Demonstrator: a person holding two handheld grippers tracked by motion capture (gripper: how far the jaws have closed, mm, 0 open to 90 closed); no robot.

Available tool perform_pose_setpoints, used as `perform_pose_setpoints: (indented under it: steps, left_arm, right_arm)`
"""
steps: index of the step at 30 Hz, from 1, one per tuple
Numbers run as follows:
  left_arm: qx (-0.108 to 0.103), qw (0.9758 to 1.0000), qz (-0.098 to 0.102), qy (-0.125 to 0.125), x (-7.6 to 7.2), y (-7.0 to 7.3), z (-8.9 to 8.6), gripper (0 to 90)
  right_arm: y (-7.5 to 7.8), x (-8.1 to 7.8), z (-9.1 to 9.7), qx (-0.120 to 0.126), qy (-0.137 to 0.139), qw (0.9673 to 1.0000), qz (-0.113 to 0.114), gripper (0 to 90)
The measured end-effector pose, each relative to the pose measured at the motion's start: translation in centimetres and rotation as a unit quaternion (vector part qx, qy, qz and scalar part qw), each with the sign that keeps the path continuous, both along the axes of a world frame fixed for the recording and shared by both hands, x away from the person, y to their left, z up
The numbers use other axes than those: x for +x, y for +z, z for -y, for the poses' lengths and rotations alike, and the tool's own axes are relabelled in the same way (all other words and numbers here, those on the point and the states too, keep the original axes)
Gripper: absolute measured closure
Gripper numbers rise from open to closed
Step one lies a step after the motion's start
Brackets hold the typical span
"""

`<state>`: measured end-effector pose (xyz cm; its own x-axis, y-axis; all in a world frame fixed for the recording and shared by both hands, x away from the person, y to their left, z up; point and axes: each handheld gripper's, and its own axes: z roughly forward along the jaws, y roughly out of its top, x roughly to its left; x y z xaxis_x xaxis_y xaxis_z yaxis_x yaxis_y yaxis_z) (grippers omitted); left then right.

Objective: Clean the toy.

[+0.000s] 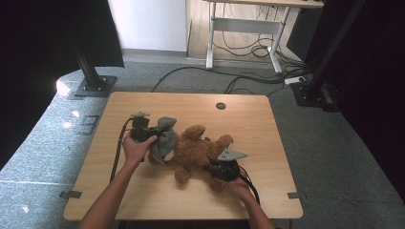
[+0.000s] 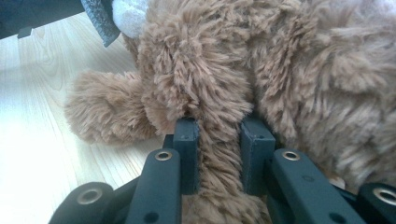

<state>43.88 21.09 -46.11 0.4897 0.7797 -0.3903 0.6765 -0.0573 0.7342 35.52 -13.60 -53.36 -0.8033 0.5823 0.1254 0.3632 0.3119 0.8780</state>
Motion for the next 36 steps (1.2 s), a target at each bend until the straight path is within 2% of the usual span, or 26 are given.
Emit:
perform_pose_setpoints:
  steps: [3,7,9,10,13,14,15,16,19,20,21,24,27,30,32,34,36]
  left_arm:
    - [-0.001,0.9997,-0.002,0.023,-0.2,-0.5,-1.8,70.0]
    - [0.0,0.9989,-0.022,0.041,-0.6,-2.1,-3.7,70.2]
    - [0.016,0.9985,-0.029,0.044,-0.9,-3.0,-4.1,70.4]
    - [0.031,0.9977,-0.035,0.048,-1.1,-3.6,-4.4,70.5]
    - [0.066,0.9947,-0.068,0.04,-1.3,-5.7,-4.6,70.8]
    - [0.064,0.9945,-0.078,0.029,-1.5,-6.5,-4.6,70.7]
    - [0.064,0.9945,-0.078,0.029,-1.5,-6.5,-4.6,70.7]
    - [0.045,0.9958,-0.074,0.028,-1.8,-6.6,-4.8,70.9]
    - [0.029,0.9978,-0.054,0.026,-2.1,-5.2,-5.0,71.0]
    - [0.024,0.9986,-0.041,0.025,-2.2,-4.4,-5.0,71.0]
    - [0.01,0.9994,-0.025,0.023,-2.5,-3.2,-5.1,71.0]
    - [-0.018,0.9997,0.013,0.009,-3.1,-0.3,-4.6,71.0]
    - [-0.055,0.9974,0.042,-0.022,-3.6,2.0,-3.3,70.9]
    - [-0.065,0.9949,0.056,-0.054,-3.7,3.5,-0.9,70.9]
    - [-0.064,0.9935,0.057,-0.075,-3.7,4.0,0.9,70.8]
    - [-0.069,0.9907,0.057,-0.102,-4.0,4.0,2.9,70.8]
    - [-0.065,0.988,0.055,-0.129,-4.6,3.6,5.2,70.8]
  right_arm:
    - [0.0,0.0,0.0,0.001,0.0,1.0,-0.001,72.2]
    - [0.0,0.1,0.1,0.003,-0.001,1.0,-0.003,72.2]
    - [0.0,0.1,0.1,0.004,-0.002,1.0,-0.005,72.2]
    - [-0.1,0.1,0.1,0.005,-0.002,1.0,-0.006,72.2]
    - [-0.1,0.2,0.2,0.009,-0.002,0.9999,-0.009,72.2]
    - [-0.1,0.2,0.2,0.009,-0.002,0.9999,-0.009,72.2]
    - [-0.1,0.2,0.2,0.009,-0.002,0.9999,-0.01,72.2]
    - [-0.1,0.2,0.3,0.009,-0.002,0.9999,-0.01,72.2]
    - [-0.2,0.3,0.4,0.013,-0.002,0.9998,-0.011,72.3]
    - [-0.3,0.3,0.5,0.016,-0.003,0.9998,-0.013,72.2]
    - [-0.3,0.4,0.6,0.019,-0.002,0.9997,-0.015,72.3]
    - [-0.4,0.4,0.7,0.023,-0.003,0.9996,-0.017,72.3]
    - [-0.3,0.3,0.5,0.019,-0.001,0.9997,-0.014,72.2]
    - [-0.3,0.3,0.3,0.016,-0.002,0.9998,-0.011,72.1]
    - [-0.3,0.3,0.4,0.017,-0.001,0.9998,-0.011,72.1]
    - [-0.3,0.3,0.4,0.017,-0.001,0.9998,-0.011,72.0]
    - [-0.3,0.3,0.4,0.018,-0.001,0.9998,-0.011,71.9]
